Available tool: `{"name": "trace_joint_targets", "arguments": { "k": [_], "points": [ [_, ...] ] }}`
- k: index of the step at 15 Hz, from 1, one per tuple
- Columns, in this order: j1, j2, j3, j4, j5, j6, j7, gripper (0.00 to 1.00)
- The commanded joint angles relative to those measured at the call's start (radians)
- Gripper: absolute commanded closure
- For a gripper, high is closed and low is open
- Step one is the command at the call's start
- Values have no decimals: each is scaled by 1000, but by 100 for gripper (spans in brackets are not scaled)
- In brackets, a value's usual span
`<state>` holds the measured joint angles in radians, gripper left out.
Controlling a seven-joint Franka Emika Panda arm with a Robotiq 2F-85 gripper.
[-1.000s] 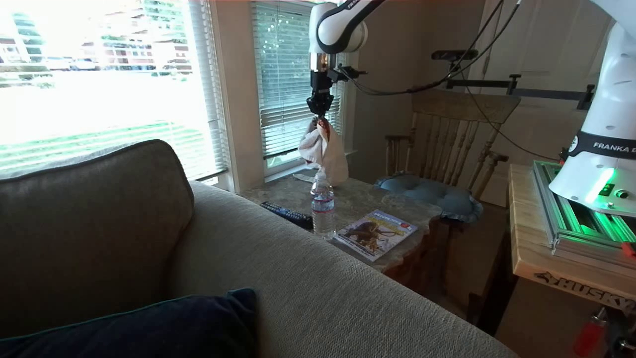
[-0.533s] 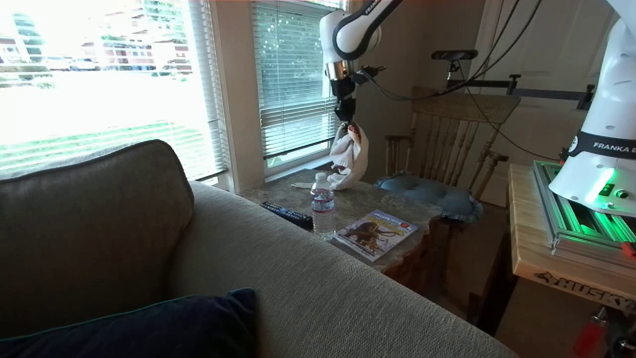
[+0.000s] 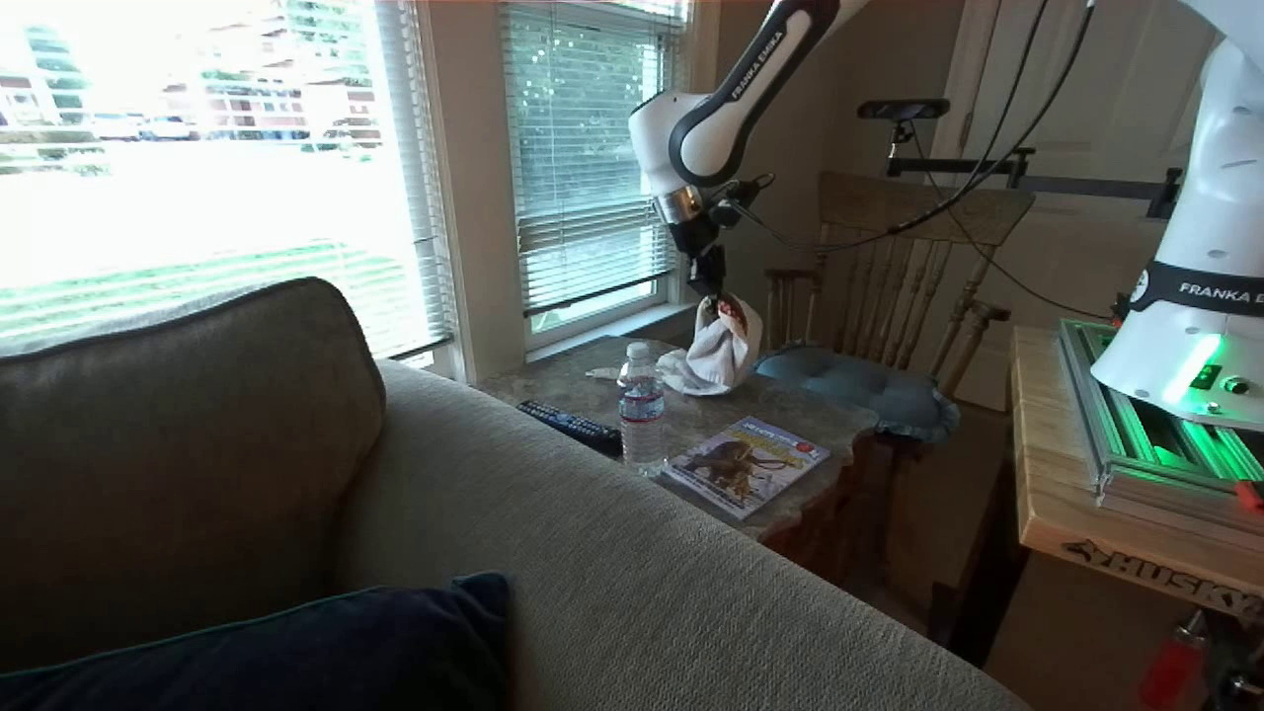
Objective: Use the tea towel to wipe the table
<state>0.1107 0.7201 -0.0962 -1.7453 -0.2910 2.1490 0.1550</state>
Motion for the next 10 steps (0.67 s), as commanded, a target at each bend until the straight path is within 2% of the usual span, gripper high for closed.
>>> {"name": "trace_joint_targets", "arguments": {
  "k": [1,5,10],
  "points": [
    [22,133,11,106,13,23,64,97],
    [29,266,28,226,59,71,110,97],
    [9,357,65,349,157,118,99,97]
  ]
}}
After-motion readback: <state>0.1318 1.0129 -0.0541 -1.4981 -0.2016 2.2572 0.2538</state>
